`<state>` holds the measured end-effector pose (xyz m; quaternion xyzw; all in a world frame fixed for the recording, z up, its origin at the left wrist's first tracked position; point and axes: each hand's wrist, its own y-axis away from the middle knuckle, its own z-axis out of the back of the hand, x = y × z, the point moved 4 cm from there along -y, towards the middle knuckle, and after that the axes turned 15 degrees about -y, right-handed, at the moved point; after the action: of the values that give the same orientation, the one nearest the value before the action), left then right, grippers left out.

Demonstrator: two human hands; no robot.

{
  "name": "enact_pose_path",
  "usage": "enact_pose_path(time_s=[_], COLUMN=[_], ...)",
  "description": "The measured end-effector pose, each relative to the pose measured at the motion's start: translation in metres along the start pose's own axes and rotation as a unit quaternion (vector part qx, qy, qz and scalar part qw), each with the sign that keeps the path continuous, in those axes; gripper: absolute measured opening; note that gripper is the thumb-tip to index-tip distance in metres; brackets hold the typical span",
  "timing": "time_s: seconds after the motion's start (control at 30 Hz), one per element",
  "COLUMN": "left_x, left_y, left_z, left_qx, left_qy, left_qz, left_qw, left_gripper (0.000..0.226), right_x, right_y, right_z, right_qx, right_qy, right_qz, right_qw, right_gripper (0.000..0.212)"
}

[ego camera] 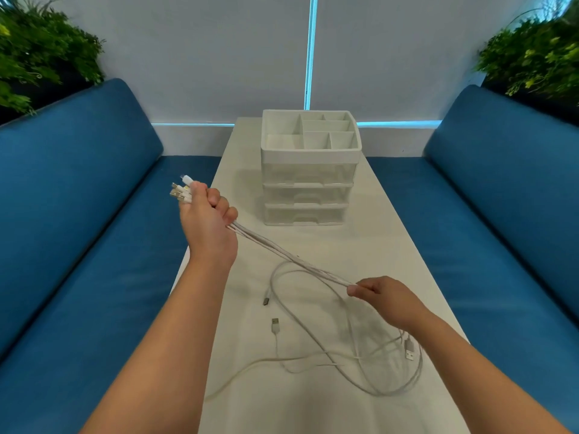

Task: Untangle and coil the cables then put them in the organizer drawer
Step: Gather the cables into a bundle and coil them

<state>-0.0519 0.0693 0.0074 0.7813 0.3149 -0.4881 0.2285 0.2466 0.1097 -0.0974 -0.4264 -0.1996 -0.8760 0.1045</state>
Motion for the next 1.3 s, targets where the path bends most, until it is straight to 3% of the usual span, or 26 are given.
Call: enact_pose_path(time_s=[0.07,0.13,0.23,0.37,0.47,0.6,0.73,0.8,0.87,0.97,1.2,1.3], left_x=[-0.005,-0.014,-0.027,-0.036,-0.037,-0.029,-0.022,-0.024,-0.028,-0.029,-0.023,-0.018], left_y=[0.003,0.001,-0.008,-0.023,-0.023,-0.016,-0.012,-0.013,-0.015,-0.017,-0.019,-0.019], left_z=[-0.004,-0.005,0.0,0.005,0.0,-0.003,-0.002,-0.001,0.001,0.004,0.003,0.004], left_qx=[0.002,-0.004,-0.013,-0.022,-0.015,-0.011,-0.014,-0.018,-0.024,-0.031,-0.038,-0.038], left_qy=[-0.013,-0.015,-0.008,0.01,0.006,0.0,-0.004,0.004,0.011,0.011,0.023,0.022], left_qz=[-0.017,-0.037,-0.051,-0.057,-0.059,-0.045,-0.035,-0.032,-0.032,-0.031,-0.014,-0.003], left_qw=[1.0,0.999,0.999,0.998,0.998,0.999,0.999,0.999,0.999,0.999,0.999,0.999], left_gripper=[0.026,0.028,0.03,0.032,0.033,0.031,0.031,0.03,0.028,0.026,0.029,0.029], right_x=[-0.002,-0.004,-0.004,0.001,0.001,-0.003,-0.016,-0.018,-0.017,-0.011,-0.008,-0.012], right_y=[-0.001,0.004,0.014,0.024,0.023,0.016,0.003,-0.001,0.0,0.008,0.023,0.025], right_z=[-0.003,-0.008,-0.012,-0.013,-0.009,-0.011,-0.008,-0.008,-0.003,0.006,0.015,0.01], right_qx=[-0.033,0.007,0.091,0.154,0.138,0.082,-0.054,-0.061,-0.049,-0.039,-0.002,0.008], right_qy=[0.053,-0.062,-0.272,-0.375,-0.31,-0.095,0.141,0.09,-0.086,-0.285,-0.275,-0.21], right_qz=[-0.01,-0.033,-0.037,-0.041,-0.019,0.065,0.115,0.113,0.074,0.012,0.024,0.036], right_qw=[0.998,0.997,0.957,0.913,0.941,0.99,0.982,0.988,0.992,0.958,0.961,0.977], right_gripper=[0.047,0.054,0.05,0.039,0.04,0.034,0.027,0.024,0.024,0.03,0.054,0.047])
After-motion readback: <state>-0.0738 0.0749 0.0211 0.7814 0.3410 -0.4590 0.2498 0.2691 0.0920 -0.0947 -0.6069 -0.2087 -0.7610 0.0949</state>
